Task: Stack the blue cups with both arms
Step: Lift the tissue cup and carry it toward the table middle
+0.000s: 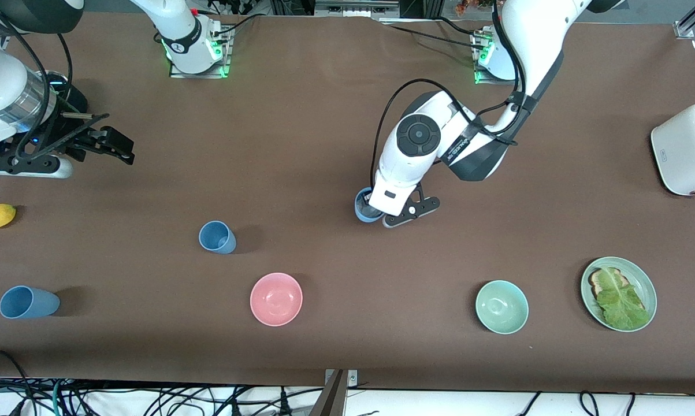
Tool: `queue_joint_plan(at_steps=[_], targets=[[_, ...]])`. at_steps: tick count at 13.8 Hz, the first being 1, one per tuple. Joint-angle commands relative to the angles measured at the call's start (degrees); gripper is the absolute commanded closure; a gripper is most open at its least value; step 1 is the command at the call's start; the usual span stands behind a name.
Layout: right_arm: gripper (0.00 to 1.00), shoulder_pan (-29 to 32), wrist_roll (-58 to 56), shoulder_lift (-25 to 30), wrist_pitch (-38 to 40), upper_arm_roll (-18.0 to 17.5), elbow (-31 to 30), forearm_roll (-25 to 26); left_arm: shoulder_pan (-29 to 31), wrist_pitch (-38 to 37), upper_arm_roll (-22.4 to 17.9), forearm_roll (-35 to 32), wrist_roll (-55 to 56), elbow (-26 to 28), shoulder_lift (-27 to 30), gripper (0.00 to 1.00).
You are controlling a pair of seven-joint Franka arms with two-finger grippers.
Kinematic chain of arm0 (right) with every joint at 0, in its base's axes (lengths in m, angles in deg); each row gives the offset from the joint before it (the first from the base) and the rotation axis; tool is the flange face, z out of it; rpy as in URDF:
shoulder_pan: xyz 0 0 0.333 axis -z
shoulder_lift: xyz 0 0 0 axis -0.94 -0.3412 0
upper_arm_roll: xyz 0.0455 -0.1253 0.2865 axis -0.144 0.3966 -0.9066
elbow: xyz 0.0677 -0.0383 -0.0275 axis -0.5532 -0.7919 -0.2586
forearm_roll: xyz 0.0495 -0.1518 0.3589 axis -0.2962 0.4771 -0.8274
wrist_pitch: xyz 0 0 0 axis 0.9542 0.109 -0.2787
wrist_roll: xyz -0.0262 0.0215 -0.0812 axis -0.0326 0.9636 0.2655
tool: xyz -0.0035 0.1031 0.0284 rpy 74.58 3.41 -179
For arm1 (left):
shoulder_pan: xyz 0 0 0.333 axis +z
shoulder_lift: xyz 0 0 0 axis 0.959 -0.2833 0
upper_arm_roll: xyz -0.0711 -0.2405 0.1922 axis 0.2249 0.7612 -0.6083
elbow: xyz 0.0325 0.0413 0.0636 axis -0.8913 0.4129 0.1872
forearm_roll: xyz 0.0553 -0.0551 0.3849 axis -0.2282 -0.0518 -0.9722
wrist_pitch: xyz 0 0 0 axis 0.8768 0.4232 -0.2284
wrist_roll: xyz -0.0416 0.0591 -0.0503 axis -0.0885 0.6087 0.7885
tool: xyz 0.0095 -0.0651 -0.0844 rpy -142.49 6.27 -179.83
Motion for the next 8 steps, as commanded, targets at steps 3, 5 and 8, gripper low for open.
queue_joint_plan(at_steps=[3,5,8], targets=[[0.00,0.3,-0.2,-1.0,0.0,-0.1,0.5,1.0,-2.6,2.6,-0.8,-4.6,5.2,-1.3,-2.9,1.00],[0.00,-0.2,-0.5,-3.7,-0.1,-0.2,0.5,1.5,-3.2,2.7,-0.8,-6.4,7.9,-1.3,-3.8,1.00],[0.00,-0.2,-3.5,-4.3,-0.8,-0.3,0.1,2.2,-3.9,4.4,-0.8,-6.7,9.7,-1.3,-4.9,1.00]])
